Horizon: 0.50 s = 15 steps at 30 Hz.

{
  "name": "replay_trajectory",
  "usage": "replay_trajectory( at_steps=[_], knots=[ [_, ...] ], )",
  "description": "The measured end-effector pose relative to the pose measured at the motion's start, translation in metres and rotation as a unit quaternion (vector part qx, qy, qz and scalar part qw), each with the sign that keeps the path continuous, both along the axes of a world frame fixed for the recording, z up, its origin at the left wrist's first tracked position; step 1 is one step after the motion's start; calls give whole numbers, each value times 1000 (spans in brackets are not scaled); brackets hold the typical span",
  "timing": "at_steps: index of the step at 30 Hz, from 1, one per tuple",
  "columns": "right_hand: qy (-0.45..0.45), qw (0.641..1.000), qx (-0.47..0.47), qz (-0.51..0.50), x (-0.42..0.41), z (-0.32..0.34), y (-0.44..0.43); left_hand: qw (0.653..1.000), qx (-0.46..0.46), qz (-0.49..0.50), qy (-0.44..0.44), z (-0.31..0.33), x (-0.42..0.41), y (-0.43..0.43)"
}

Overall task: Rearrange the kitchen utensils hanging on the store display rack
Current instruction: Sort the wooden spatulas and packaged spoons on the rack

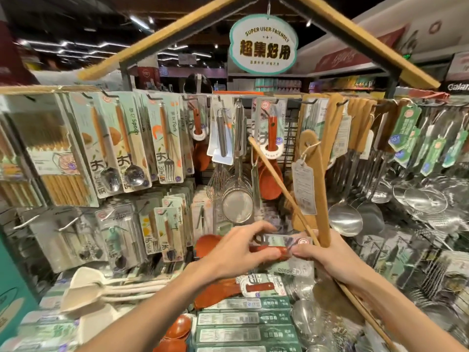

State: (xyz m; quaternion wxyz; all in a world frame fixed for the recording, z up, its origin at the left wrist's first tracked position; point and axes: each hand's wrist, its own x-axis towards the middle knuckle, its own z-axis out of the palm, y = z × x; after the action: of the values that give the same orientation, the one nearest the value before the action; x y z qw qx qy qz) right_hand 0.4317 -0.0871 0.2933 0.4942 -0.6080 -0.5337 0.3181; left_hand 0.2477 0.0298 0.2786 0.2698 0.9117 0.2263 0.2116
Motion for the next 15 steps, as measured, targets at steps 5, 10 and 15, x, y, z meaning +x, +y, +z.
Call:
replay_trajectory(
  at_steps=[5, 10, 15],
  knots=[
    [40, 998, 37, -34, -6, 5, 8, 1000, -20, -10, 15, -4, -2, 5],
    [51, 990, 93, -97, -4, 10, 17, 995, -70, -4, -70, -10, -3, 10],
    [78, 985, 111, -103, 3, 25, 22, 971, -178, 17, -161, -2, 4, 19]
  ],
)
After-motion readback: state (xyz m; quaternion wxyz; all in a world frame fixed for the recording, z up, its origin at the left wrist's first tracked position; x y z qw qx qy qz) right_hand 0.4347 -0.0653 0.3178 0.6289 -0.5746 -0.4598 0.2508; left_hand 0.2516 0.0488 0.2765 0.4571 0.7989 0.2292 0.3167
